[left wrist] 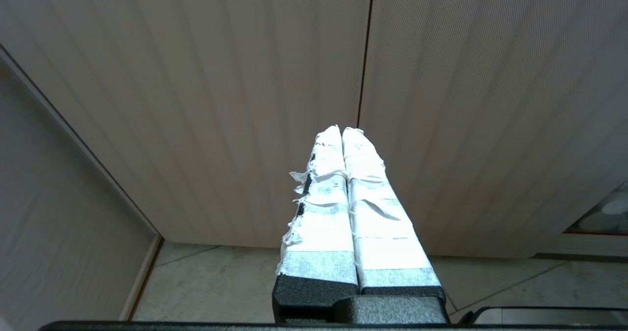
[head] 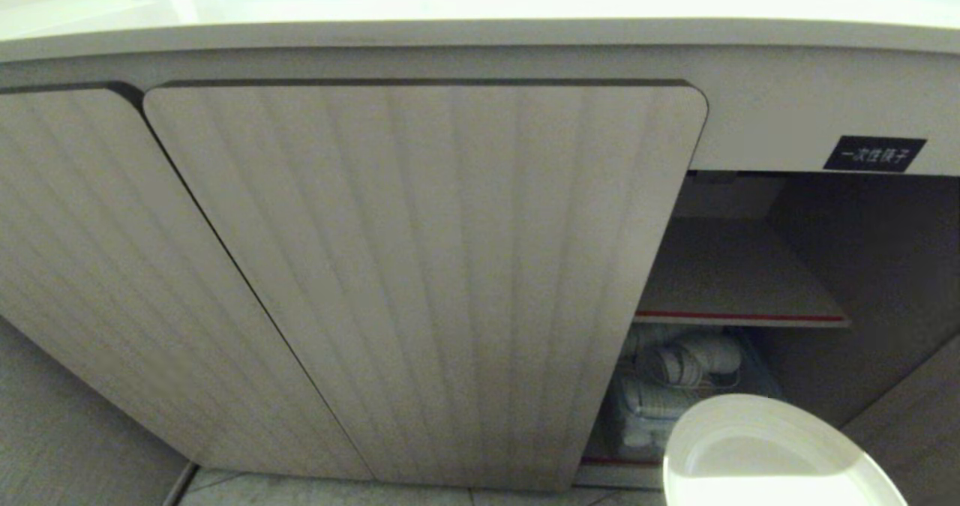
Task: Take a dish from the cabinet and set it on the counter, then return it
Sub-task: Put it back into the cabinet
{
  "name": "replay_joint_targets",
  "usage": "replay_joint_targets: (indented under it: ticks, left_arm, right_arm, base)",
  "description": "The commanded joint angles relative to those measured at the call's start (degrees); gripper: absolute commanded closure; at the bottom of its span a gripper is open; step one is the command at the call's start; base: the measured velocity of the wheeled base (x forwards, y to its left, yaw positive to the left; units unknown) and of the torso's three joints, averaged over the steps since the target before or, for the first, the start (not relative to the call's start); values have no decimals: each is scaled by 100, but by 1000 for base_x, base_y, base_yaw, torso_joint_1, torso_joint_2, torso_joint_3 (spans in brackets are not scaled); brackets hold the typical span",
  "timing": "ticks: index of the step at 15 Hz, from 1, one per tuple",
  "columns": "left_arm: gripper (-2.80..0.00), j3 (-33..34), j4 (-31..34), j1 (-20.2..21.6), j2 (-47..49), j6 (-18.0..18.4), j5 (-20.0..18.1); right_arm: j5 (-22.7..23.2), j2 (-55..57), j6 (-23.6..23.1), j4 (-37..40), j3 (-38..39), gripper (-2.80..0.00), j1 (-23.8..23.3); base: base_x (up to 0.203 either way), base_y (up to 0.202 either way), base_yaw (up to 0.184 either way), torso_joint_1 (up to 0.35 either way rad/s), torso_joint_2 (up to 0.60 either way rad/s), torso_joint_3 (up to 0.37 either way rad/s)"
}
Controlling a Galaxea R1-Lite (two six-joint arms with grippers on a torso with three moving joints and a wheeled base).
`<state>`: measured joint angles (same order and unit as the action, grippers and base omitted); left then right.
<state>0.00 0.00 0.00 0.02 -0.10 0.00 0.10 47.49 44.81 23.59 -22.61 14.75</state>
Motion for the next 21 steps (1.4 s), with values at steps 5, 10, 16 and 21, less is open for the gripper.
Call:
replay_joint_targets:
  ticks: [5,10,16,21]
  left_arm:
    - [0,0,0,0,-2,1,0]
    - [0,0,0,0,-2,1,0]
    - [0,0,0,0,-2,1,0]
    - [0,0,0,0,-2,1,0]
  right_arm:
    - [17,266,27,14,-189,0,-530]
    - [25,527,3,-44,-279,0,-1038]
    - [35,1034,15,-771,-261,0,-1383]
    - [43,1585,23,-1270,-280,0,-1535]
  base:
    - [0,0,0,0,0,0]
    - [0,0,0,0,0,0]
    - [0,0,0,0,0,0]
    - [0,0,0,0,0,0]
